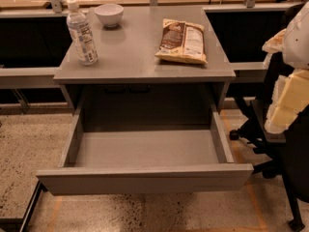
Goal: Place blue plastic bottle into top drawer
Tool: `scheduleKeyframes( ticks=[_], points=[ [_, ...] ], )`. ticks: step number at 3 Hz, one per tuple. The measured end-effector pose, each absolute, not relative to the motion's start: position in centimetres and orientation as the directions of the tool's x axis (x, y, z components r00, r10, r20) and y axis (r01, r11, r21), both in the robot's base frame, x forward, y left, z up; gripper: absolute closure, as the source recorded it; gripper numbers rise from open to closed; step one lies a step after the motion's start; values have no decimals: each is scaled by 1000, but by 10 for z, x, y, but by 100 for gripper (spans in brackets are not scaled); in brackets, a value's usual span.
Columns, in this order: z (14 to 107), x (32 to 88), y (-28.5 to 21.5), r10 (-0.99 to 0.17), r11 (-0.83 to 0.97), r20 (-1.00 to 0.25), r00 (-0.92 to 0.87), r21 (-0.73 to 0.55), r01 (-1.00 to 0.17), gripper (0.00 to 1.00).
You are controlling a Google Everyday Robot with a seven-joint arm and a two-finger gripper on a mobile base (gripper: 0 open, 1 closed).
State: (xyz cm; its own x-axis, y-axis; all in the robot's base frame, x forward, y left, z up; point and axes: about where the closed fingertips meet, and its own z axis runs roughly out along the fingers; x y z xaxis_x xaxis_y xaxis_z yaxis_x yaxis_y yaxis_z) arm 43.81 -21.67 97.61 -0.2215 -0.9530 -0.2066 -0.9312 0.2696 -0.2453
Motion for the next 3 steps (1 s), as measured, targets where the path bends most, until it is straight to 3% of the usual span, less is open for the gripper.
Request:
scheduleKeyframes(
  ticks=[1, 3],
  points=[
    [976, 438, -217, -953, 270, -207, -221, -246, -931, 0],
    [995, 503, -165, -901, 253, -414, -130, -258, -932, 0]
  ],
)
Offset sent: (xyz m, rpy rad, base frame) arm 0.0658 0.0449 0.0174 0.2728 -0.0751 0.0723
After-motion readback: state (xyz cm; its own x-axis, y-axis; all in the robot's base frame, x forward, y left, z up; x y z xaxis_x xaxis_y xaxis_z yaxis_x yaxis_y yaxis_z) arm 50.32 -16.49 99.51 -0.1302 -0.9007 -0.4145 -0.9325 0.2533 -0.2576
